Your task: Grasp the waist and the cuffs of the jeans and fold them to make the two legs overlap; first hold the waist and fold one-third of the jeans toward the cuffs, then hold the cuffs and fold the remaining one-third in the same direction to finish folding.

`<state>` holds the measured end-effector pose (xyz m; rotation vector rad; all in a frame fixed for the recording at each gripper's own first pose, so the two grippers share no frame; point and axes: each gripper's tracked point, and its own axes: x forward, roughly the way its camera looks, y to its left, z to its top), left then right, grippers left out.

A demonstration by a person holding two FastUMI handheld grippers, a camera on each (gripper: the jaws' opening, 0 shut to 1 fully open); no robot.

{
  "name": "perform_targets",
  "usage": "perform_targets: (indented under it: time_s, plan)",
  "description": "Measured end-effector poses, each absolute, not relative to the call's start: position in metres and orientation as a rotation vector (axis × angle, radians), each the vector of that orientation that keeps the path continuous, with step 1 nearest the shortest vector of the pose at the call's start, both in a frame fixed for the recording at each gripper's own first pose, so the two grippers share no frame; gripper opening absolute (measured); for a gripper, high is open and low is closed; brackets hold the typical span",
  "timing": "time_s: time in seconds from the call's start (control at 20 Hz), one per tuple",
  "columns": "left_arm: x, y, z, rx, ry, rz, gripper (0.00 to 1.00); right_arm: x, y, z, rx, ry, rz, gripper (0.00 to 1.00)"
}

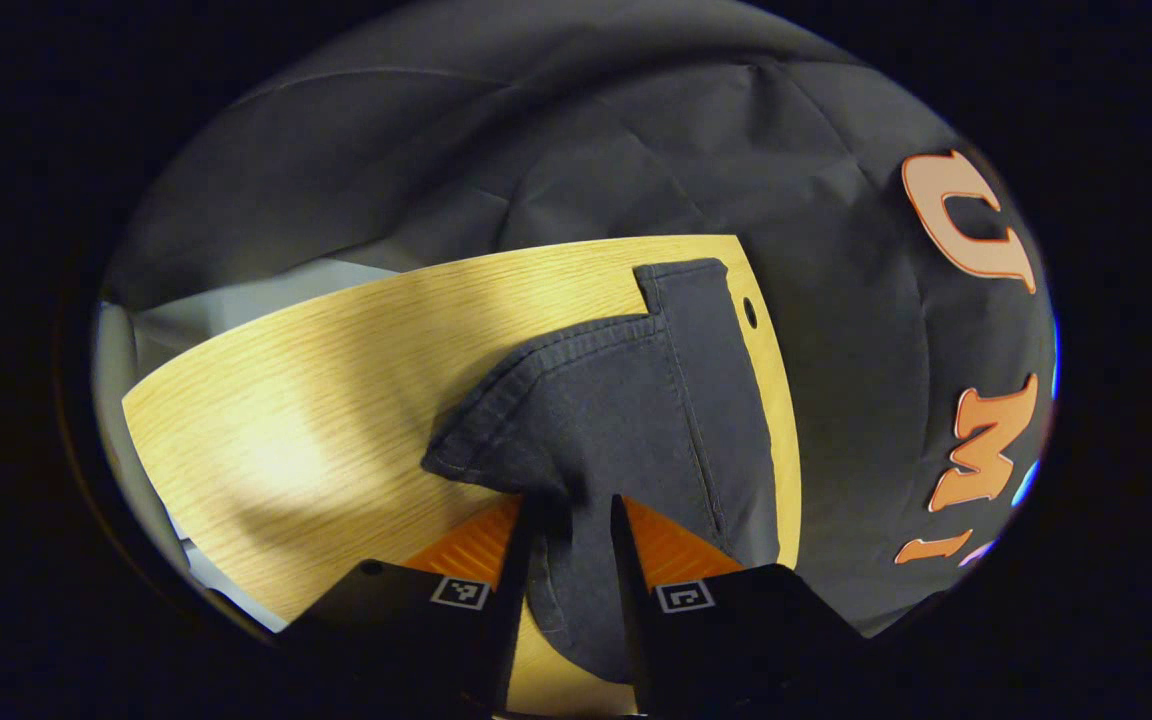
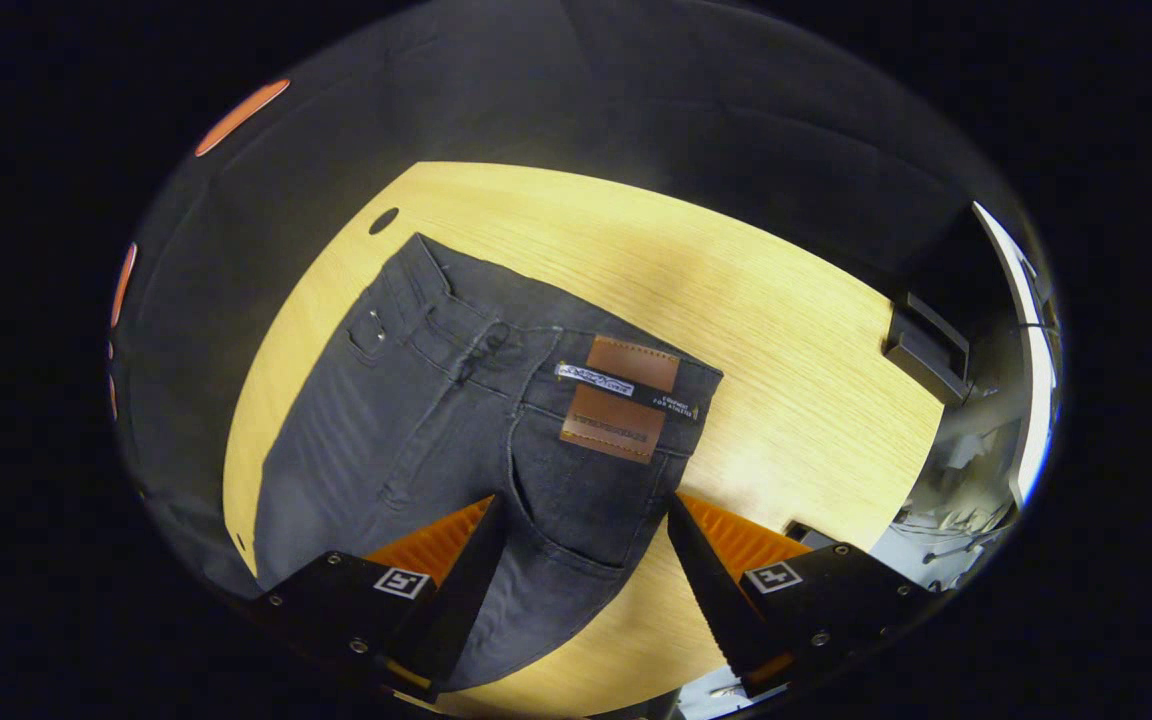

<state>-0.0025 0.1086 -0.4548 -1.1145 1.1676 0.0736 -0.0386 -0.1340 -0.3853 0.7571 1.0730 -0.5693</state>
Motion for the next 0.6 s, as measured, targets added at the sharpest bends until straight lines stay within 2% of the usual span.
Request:
perform_targets:
  time_s: [0.05, 0.1, 0.15, 0.2, 0.3, 0.35, 0.5, 0.6]
  plan:
    - [-0.001, 0.107, -0.454, -1.092, 1.173, 0.07, 0.43, -0.039, -0.134, -0.391, 0.76, 1.081, -0.579, 0.99]
    - [0.0, 0.106, -0.455, -1.082, 1.175, 0.071, 0.5, -0.033, -0.14, -0.387, 0.765, 1.059, -0.606, 0.99]
    - [-0.004, 0.111, -0.463, -1.046, 1.185, 0.119, 0.49, -0.03, -0.14, -0.39, 0.776, 1.052, -0.619, 0.93]
    - [-0.003, 0.123, -0.472, -1.065, 1.191, 0.199, 0.35, -0.027, -0.142, -0.39, 0.764, 1.061, -0.627, 0.96]
    - [0.003, 0.115, -0.471, -1.058, 1.191, 0.183, 0.05, -0.031, -0.142, -0.392, 0.683, 1.117, -0.612, 0.94]
    - [0.003, 0.114, -0.471, -1.04, 1.199, 0.173, 0.05, -0.031, -0.14, -0.394, 0.65, 1.127, -0.589, 0.89]
    - [0.006, 0.117, -0.465, -1.034, 1.184, 0.16, 0.04, -0.019, -0.126, -0.394, 0.811, 1.087, -0.586, 0.36]
    - [0.007, 0.117, -0.456, -1.038, 1.153, 0.138, 0.04, -0.015, -0.126, -0.395, 0.962, 1.036, -0.606, 0.18]
